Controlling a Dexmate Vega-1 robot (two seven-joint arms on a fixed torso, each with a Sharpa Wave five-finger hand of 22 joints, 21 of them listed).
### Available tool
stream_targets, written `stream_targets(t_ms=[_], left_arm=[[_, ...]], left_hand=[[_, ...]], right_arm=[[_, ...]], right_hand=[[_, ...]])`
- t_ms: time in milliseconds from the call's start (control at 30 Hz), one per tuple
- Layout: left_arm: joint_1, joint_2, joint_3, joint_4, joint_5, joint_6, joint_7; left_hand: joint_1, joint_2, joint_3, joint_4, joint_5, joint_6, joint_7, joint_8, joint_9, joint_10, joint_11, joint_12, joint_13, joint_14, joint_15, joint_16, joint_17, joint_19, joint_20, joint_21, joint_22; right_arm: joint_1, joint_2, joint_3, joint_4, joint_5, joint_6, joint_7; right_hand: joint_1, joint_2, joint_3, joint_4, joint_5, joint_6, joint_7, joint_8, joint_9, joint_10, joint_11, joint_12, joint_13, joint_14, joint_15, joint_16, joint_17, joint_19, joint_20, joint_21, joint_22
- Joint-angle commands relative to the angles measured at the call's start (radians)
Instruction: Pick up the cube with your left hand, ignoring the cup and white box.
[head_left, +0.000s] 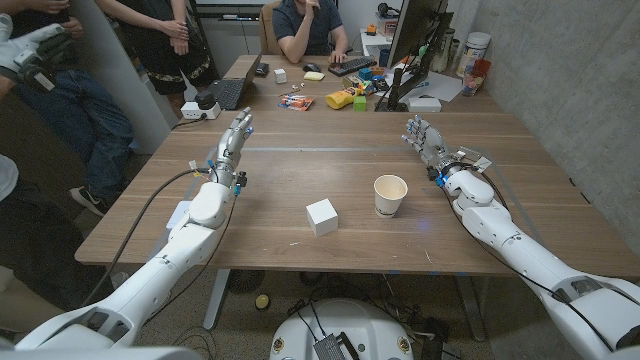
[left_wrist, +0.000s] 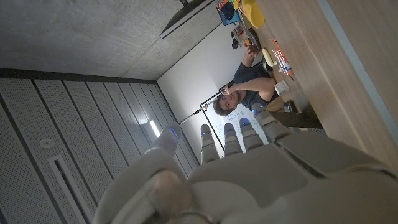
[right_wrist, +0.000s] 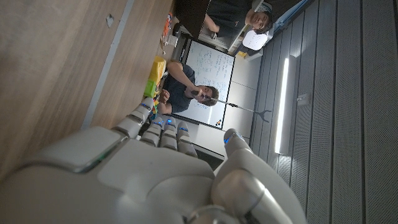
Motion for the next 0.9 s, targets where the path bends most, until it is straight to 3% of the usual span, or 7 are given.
stream_targets(t_ms=[33, 200, 333, 900], left_arm=[[-0.010, 0.017, 0.003, -0.044, 0.122, -0.023, 0.072], [-0.020, 0.024, 0.004, -0.058, 0.157, -0.013, 0.085], [-0.032, 0.027, 0.009, -0.056, 0.195, -0.014, 0.100], [-0.102, 0.062, 0.049, -0.037, 0.271, -0.078, 0.029]], left_hand=[[0.021, 0.001, 0.003, -0.014, -0.002, 0.017, -0.019, 0.002, 0.002, 0.013, -0.004, 0.003, 0.004, -0.007, -0.005, 0.002, 0.003, 0.003, -0.007, -0.001, 0.004], [0.046, 0.007, 0.007, -0.039, -0.003, 0.059, -0.056, 0.008, 0.003, 0.017, -0.017, 0.001, 0.004, -0.015, -0.010, -0.001, 0.003, -0.001, -0.001, -0.003, 0.005], [0.053, 0.009, 0.008, -0.048, -0.004, 0.072, -0.065, 0.008, 0.003, 0.023, -0.020, 0.001, 0.004, -0.012, -0.018, 0.000, 0.003, -0.001, 0.001, -0.003, 0.005], [0.069, 0.005, 0.001, -0.069, -0.005, 0.086, -0.073, 0.001, 0.004, 0.027, -0.035, -0.001, 0.005, -0.008, -0.033, 0.002, 0.003, 0.013, 0.019, 0.001, 0.005]], right_arm=[[0.008, 0.015, -0.001, 0.026, 0.015, 0.006, 0.025], [0.005, 0.020, 0.002, 0.030, 0.018, 0.012, 0.025], [0.007, 0.022, 0.002, 0.033, 0.017, 0.016, 0.023], [0.028, 0.037, -0.003, 0.061, 0.014, 0.021, 0.030]], right_hand=[[-0.002, -0.002, 0.002, 0.007, 0.007, 0.001, 0.007, 0.004, 0.004, 0.001, 0.009, 0.007, 0.003, 0.002, 0.009, 0.004, 0.004, 0.007, -0.002, 0.008, 0.004], [-0.003, -0.002, 0.002, 0.007, 0.008, 0.001, 0.007, 0.004, 0.004, 0.000, 0.010, 0.006, 0.003, 0.003, 0.009, 0.004, 0.004, 0.007, -0.002, 0.008, 0.004], [-0.003, -0.003, 0.001, 0.008, 0.008, 0.001, 0.008, 0.004, 0.004, 0.000, 0.010, 0.006, 0.003, 0.002, 0.010, 0.004, 0.004, 0.007, -0.001, 0.008, 0.004], [-0.006, -0.005, -0.001, 0.010, 0.008, 0.001, 0.008, 0.004, 0.004, 0.000, 0.009, 0.006, 0.003, 0.002, 0.009, 0.004, 0.003, 0.008, -0.002, 0.008, 0.004]])
